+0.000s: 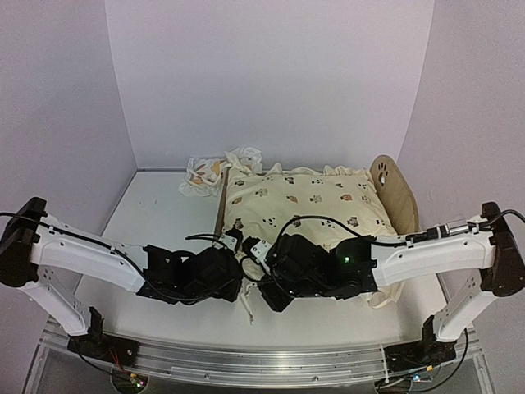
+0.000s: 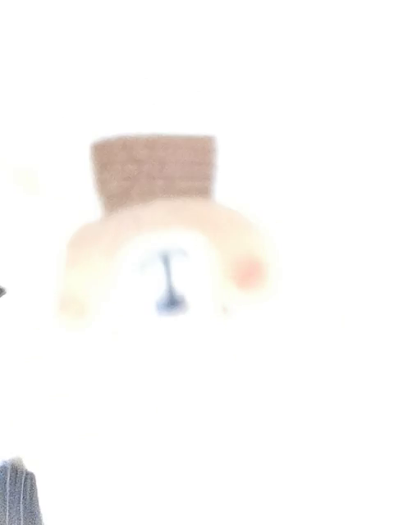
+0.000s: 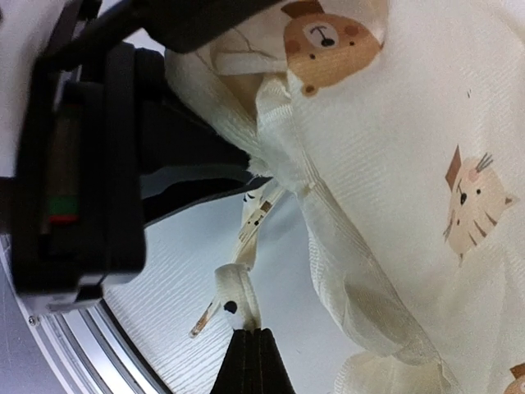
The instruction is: Set up the pet bed
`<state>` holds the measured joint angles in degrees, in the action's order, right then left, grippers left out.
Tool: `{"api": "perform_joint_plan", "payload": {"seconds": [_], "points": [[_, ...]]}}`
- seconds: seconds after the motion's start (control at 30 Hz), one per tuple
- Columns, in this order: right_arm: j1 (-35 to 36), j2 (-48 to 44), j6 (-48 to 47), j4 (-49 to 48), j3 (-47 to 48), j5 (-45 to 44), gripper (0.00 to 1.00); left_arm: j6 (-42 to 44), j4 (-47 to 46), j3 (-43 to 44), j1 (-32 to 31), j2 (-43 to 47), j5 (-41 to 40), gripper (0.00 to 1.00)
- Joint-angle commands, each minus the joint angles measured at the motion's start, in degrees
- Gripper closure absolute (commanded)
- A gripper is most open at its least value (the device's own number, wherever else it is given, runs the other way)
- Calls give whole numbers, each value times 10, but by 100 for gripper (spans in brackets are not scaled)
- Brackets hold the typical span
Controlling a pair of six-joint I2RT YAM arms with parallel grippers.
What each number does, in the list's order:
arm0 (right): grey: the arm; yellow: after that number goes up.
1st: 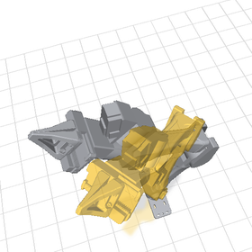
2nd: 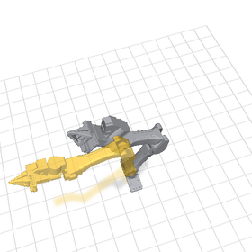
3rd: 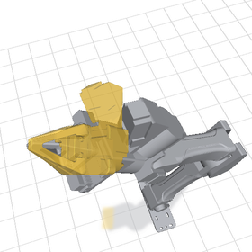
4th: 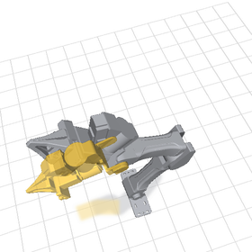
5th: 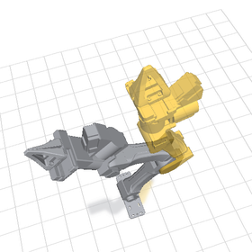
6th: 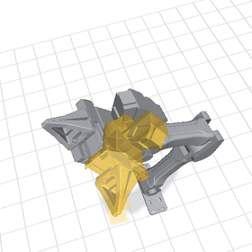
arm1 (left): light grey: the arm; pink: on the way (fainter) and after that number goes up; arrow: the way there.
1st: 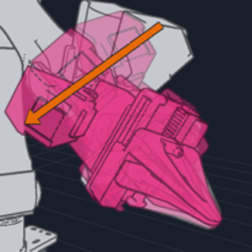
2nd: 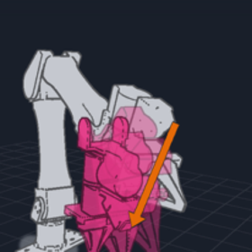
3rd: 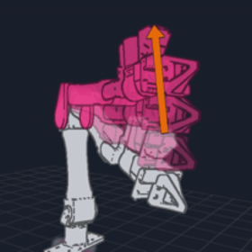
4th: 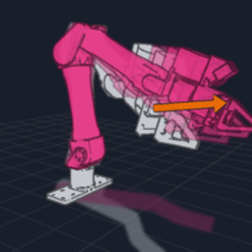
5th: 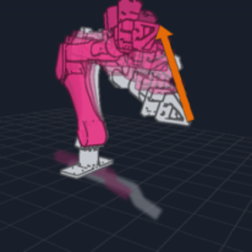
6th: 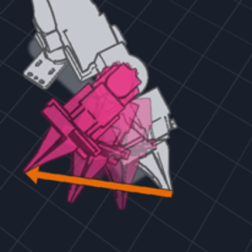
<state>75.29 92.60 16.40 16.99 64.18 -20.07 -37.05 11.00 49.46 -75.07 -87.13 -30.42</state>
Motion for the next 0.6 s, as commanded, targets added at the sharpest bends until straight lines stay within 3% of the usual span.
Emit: {"api": "perform_joint_plan", "payload": {"seconds": [0.0,0.37,0.57], "points": [[3,34,-2,-18,41,-10,100,15,-15,1,-3,52,41,100],[-16,100,29,-27,81,-83,100,6,-7,-13,-3,80,73,100],[-35,102,42,-78,63,-71,100,2,-20,-32,-3,98,93,100]]}}
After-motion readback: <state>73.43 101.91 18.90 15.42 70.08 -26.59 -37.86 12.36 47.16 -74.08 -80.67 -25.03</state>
